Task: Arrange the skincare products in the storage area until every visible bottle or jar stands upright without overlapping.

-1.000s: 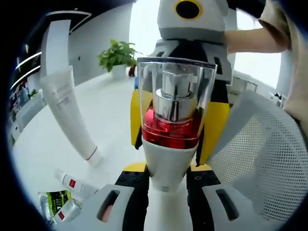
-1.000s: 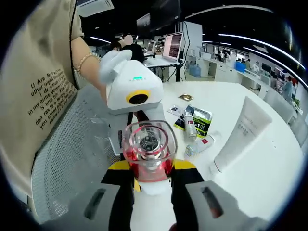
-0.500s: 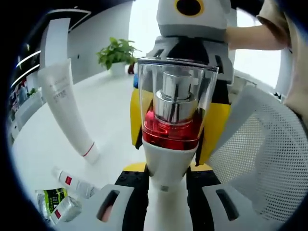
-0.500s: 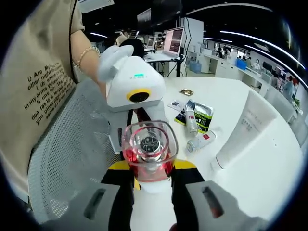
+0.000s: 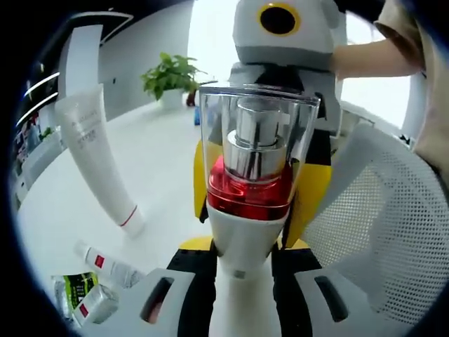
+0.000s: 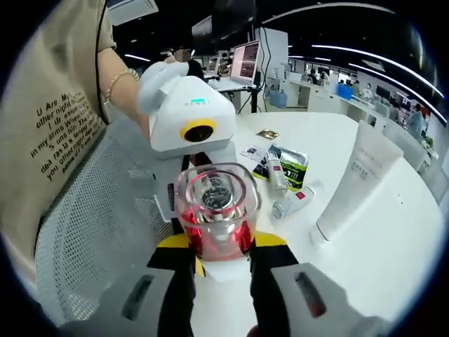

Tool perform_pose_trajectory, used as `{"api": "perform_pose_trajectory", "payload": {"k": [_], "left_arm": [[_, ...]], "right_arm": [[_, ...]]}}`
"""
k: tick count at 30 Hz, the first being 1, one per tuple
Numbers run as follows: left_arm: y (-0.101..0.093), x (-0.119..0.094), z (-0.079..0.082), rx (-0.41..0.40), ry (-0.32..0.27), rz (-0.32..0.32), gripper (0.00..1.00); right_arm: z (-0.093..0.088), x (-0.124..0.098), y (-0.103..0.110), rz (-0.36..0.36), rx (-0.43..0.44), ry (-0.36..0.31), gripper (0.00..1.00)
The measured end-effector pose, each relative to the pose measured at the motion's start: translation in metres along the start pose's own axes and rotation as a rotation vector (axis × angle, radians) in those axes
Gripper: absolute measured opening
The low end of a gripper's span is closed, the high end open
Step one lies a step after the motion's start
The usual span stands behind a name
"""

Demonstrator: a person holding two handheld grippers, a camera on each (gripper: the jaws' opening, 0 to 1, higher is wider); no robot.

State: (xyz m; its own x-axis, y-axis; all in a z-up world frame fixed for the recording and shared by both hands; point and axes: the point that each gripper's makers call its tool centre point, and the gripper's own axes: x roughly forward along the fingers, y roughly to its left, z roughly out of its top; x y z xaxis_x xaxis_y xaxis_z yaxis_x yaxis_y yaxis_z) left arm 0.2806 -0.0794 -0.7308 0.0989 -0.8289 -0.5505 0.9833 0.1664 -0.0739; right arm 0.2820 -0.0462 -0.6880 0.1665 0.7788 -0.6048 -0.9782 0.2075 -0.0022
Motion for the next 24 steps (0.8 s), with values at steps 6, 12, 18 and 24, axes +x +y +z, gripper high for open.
{"api": "perform_pose_trajectory", "payload": {"k": [6, 12, 18, 24], "left_arm": [[0.004, -0.005, 0.005, -0.038, -0.021, 0.011, 0.30], [0.007, -0.012, 0.008, -0.076, -0.038, 0.028, 0.42], [0.017, -0.025, 0.005, -0.144, -0.051, 0.067, 0.50], [0.029, -0.044, 0.000, -0.194, -0.057, 0.115, 0.60]], "right_arm": [[-0.003, -0.005, -0.008, 0.001, -0.005, 0.003, 0.28], [-0.010, -0.013, -0.025, 0.004, -0.012, 0.015, 0.28], [-0.014, -0.020, -0.045, -0.003, -0.014, 0.027, 0.28], [-0.021, -0.025, -0.068, 0.006, -0.019, 0.053, 0.28]]}}
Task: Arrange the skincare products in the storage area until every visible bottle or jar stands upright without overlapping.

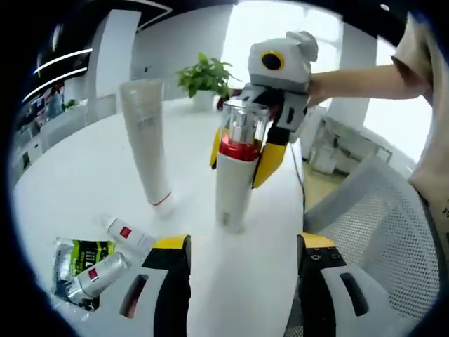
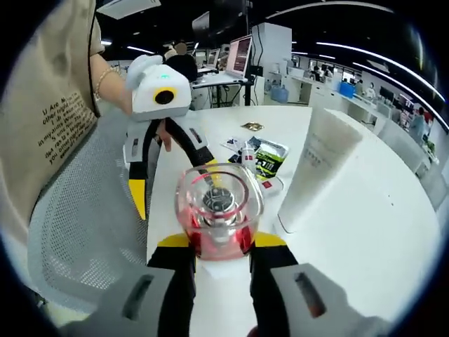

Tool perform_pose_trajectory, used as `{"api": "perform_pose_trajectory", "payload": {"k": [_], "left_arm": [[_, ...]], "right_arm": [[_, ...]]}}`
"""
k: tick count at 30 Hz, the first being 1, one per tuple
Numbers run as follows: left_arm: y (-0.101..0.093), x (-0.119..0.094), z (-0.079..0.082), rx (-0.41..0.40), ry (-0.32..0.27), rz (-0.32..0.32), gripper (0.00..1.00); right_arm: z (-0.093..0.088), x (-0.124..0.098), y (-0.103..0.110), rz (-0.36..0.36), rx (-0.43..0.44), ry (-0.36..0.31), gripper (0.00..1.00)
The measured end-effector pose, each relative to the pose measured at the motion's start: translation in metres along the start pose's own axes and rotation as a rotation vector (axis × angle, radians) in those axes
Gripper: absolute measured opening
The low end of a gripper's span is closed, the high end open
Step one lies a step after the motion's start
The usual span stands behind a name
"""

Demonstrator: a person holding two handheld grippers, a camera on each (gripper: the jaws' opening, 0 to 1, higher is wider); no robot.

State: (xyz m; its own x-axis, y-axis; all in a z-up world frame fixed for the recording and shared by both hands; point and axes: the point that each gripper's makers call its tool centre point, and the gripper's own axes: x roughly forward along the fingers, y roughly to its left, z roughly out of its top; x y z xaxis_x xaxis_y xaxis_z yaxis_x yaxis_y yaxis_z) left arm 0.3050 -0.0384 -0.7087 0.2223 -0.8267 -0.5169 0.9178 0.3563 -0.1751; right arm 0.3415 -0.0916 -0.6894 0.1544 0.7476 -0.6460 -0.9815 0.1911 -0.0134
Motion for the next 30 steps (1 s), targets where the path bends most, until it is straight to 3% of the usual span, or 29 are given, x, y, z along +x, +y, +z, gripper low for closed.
{"api": "perform_pose_trajectory", "payload": {"k": [8, 15, 20, 30], "left_arm": [[0.021, -0.029, -0.002, -0.082, -0.036, 0.108, 0.72], [0.029, -0.056, -0.014, -0.153, -0.033, 0.164, 0.83], [0.033, -0.063, -0.022, -0.185, -0.021, 0.190, 0.87], [0.036, -0.072, -0.021, -0.199, -0.022, 0.211, 0.91]], "right_arm": [[-0.004, -0.002, -0.033, -0.009, -0.002, 0.013, 0.29], [-0.003, -0.002, -0.059, -0.013, -0.002, 0.021, 0.29], [-0.002, -0.001, -0.073, -0.025, -0.005, 0.019, 0.29], [0.002, 0.003, -0.090, -0.017, -0.024, 0.024, 0.29]]}}
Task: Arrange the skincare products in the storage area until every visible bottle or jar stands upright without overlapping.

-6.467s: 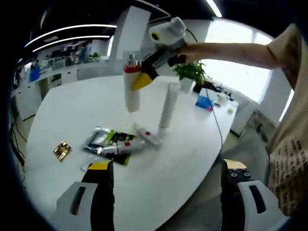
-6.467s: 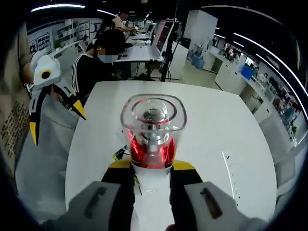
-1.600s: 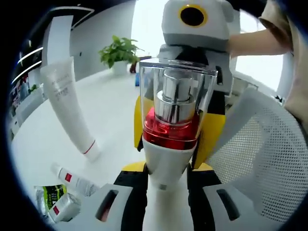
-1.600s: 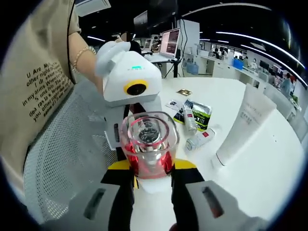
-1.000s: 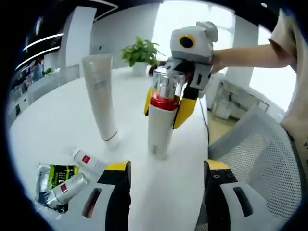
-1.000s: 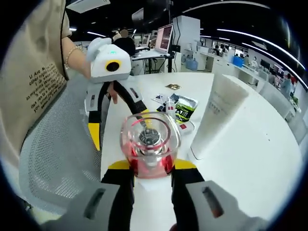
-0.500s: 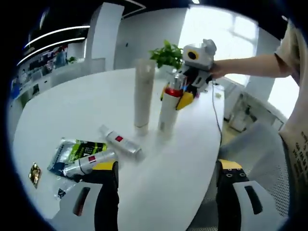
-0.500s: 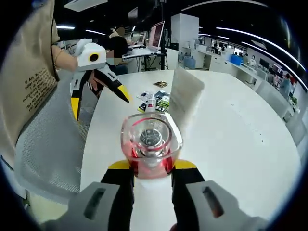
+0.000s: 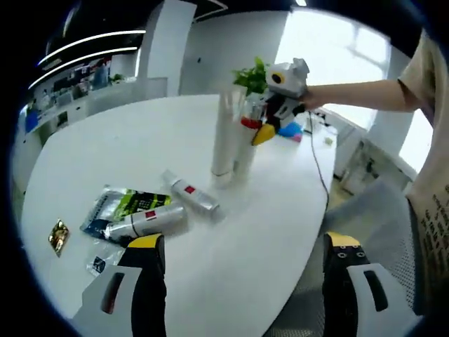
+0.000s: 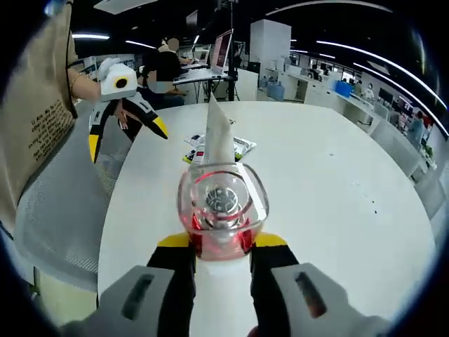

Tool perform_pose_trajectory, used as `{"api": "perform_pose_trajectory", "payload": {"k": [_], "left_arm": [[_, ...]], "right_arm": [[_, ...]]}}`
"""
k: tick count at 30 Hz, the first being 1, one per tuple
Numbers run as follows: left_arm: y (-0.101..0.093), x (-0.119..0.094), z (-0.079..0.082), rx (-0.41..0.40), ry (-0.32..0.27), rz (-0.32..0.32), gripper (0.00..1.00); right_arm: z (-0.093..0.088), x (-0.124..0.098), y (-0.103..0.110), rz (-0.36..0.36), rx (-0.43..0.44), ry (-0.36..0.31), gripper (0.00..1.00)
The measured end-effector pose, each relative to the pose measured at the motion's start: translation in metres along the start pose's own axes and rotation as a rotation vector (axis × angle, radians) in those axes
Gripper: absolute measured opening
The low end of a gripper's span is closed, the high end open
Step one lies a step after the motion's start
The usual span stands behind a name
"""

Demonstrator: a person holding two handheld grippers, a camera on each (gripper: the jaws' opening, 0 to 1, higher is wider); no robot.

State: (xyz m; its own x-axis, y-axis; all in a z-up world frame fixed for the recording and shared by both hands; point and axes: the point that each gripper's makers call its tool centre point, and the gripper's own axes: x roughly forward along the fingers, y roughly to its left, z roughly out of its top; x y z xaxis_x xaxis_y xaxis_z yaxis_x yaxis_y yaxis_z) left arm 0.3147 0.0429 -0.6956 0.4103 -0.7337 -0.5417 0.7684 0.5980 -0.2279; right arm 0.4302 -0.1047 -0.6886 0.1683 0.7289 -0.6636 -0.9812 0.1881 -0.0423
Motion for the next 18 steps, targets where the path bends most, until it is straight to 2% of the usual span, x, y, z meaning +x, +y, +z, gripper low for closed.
{"api": "perform_pose_trajectory", "payload": {"k": [7, 18], "left_arm": [[0.0046, -0.0018, -0.0006, -0.006, 0.001, 0.017, 0.91], [0.0048, -0.0030, -0.0032, -0.016, 0.006, 0.019, 0.91]], "right_arm": [[0.0002, 0.0018, -0.0107, 0.003, -0.011, -0.002, 0.29], [0.0001, -0.0002, -0.0096, 0.002, 0.002, -0.014, 0.30]]}}
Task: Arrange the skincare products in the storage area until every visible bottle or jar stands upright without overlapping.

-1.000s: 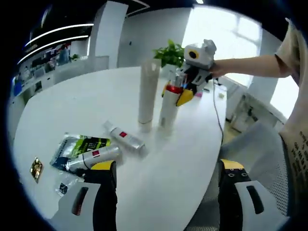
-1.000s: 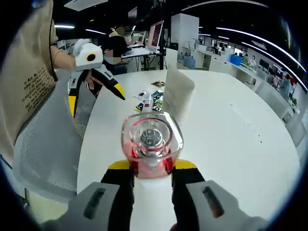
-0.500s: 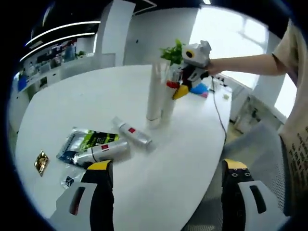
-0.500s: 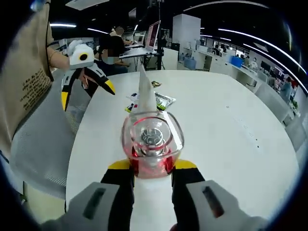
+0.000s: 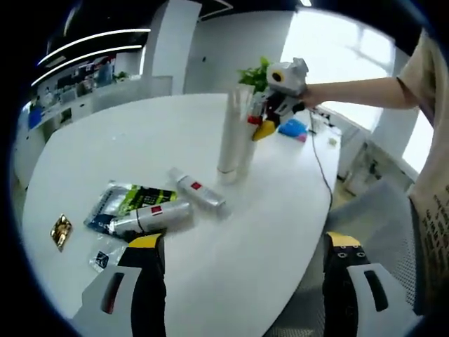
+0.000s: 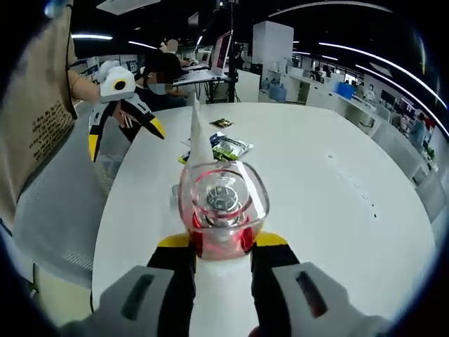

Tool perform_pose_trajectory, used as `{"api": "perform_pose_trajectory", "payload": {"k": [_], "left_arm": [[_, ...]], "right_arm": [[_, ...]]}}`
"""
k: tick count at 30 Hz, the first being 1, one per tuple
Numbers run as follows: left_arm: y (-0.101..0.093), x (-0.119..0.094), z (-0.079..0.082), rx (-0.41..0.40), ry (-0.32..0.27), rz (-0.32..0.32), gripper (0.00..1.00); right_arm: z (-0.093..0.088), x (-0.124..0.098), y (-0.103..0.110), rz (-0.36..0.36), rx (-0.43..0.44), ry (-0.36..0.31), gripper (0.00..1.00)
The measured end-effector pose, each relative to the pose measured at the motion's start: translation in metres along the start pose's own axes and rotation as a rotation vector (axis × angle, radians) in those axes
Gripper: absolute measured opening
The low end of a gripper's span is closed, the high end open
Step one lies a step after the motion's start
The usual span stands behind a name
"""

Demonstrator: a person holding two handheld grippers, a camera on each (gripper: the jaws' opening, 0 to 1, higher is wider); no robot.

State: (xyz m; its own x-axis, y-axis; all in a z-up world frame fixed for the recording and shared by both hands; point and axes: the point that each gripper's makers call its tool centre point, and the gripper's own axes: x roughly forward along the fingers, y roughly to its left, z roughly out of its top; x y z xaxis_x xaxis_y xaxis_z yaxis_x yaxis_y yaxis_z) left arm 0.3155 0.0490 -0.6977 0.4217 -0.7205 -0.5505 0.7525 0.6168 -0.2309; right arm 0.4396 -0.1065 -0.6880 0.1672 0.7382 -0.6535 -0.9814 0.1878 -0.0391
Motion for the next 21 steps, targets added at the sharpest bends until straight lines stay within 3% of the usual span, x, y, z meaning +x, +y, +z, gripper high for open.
{"api": "perform_pose_trajectory", "payload": {"k": [21], "left_arm": [[0.0014, -0.0026, -0.0012, 0.002, 0.000, 0.001, 0.91]], "right_arm": [[-0.0033, -0.0015, -0.0014, -0.007, 0.006, 0.002, 0.30]]}}
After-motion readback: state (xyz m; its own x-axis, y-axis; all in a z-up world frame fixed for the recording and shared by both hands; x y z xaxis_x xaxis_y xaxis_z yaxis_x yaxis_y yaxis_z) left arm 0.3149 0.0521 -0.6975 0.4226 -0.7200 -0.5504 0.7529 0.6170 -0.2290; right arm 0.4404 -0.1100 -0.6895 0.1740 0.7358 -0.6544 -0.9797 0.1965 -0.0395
